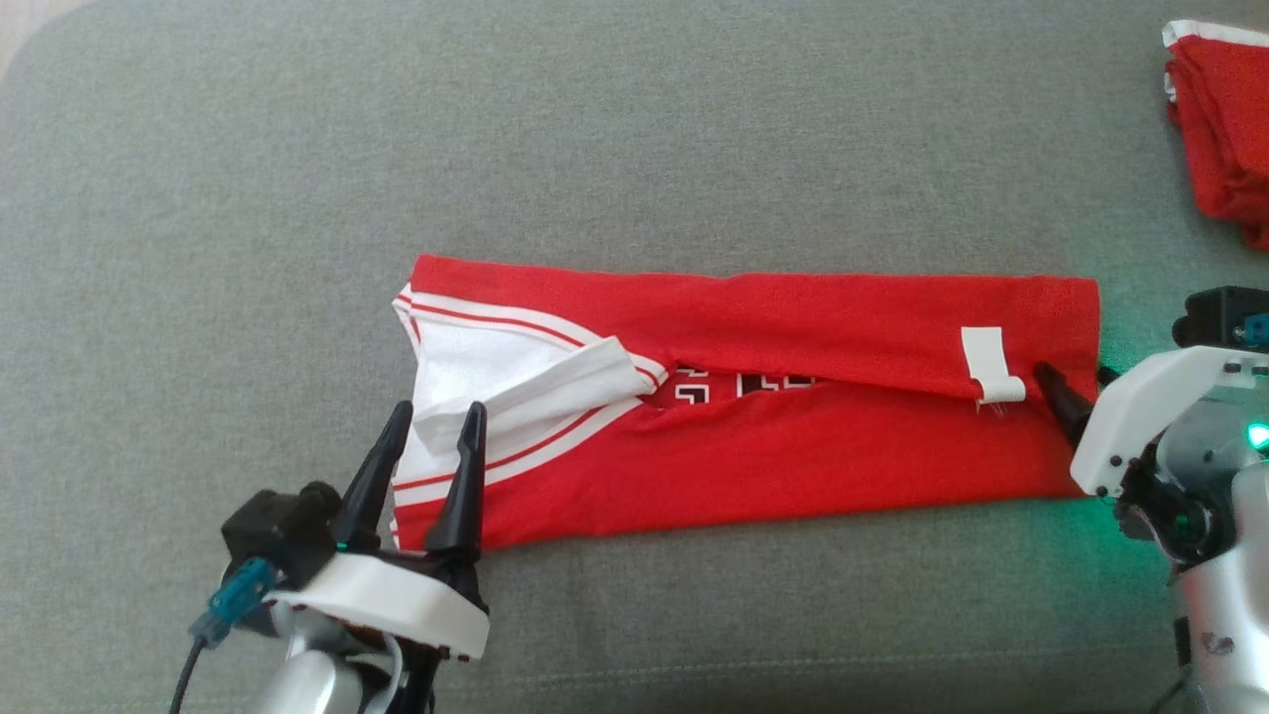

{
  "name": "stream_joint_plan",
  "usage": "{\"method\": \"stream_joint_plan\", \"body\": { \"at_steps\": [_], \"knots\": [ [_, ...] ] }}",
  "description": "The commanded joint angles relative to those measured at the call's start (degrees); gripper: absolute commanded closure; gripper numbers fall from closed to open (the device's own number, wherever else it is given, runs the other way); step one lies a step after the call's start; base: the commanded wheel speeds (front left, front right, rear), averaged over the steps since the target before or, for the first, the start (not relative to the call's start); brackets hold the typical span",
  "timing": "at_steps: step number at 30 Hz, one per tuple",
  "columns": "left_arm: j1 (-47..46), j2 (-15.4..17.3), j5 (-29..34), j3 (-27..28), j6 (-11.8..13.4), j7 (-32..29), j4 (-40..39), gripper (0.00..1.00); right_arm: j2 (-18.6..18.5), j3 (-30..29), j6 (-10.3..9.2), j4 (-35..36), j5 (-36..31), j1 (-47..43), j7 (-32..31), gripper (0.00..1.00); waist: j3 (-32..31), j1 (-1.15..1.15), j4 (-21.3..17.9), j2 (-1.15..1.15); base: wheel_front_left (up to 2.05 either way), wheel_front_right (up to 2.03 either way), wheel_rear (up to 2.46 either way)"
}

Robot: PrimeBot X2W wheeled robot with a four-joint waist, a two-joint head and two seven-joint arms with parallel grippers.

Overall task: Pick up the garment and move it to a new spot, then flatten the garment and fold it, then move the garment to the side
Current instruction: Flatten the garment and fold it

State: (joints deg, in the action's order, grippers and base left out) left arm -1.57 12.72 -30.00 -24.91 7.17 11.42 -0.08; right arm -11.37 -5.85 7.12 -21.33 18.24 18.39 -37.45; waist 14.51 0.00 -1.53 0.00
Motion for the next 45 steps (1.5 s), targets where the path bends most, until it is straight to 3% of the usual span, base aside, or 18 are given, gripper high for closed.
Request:
{"method": "stream_joint_plan", "body": {
  "at_steps": [1,2,4,5,18,24,36,45],
  "knots": [
    [-2.45,0.77,0.58,1.83,0.38,0.31,-2.08,0.0,-0.32,1.07,0.36,1.21,0.49,1.53,-0.5,0.24,-0.01,0.0,0.03,0.0,0.0,0.0,0.0],
    [-2.46,0.85,0.7,1.78,0.5,0.25,-2.18,0.0,-0.19,1.14,0.36,0.88,0.77,1.6,-0.85,0.48,-0.04,0.0,0.05,0.0,0.0,0.0,0.0],
    [-2.43,0.99,0.81,1.75,0.7,0.17,-2.37,0.0,-0.08,1.22,0.36,0.6,1.14,1.67,-1.08,0.74,-0.15,0.0,0.06,0.0,0.0,0.0,0.0],
    [-2.34,1.15,0.83,1.83,0.92,0.09,-2.54,0.0,-0.03,1.23,0.36,0.7,1.58,1.71,-0.39,1.0,-0.3,0.0,-0.04,0.0,0.0,0.0,0.0],
    [-3.04,1.82,0.66,3.21,1.73,0.84,-1.2,0.0,-4.47,-4.85,0.36,3.64,1.04,1.4,2.56,1.0,-4.23,0.0,-2.77,0.0,0.0,0.0,0.0],
    [-3.1,2.15,0.75,3.97,2.03,1.53,1.44,0.0,-2.39,-5.11,0.36,8.45,3.07,-0.47,0.19,1.0,-6.16,0.0,-4.26,0.0,0.0,0.0,0.0],
    [-3.27,1.66,0.09,4.13,1.62,2.26,3.43,0.0,3.13,7.14,0.36,21.77,13.64,-4.14,-3.94,1.0,-8.06,0.0,-2.57,0.0,0.0,0.0,0.0],
    [-3.39,0.99,-0.29,3.7,1.02,2.6,4.21,0.0,7.03,17.43,0.36,23.02,17.55,-3.57,-2.11,1.0,-9.45,0.0,0.87,0.0,0.0,0.0,0.0]
  ]
}}
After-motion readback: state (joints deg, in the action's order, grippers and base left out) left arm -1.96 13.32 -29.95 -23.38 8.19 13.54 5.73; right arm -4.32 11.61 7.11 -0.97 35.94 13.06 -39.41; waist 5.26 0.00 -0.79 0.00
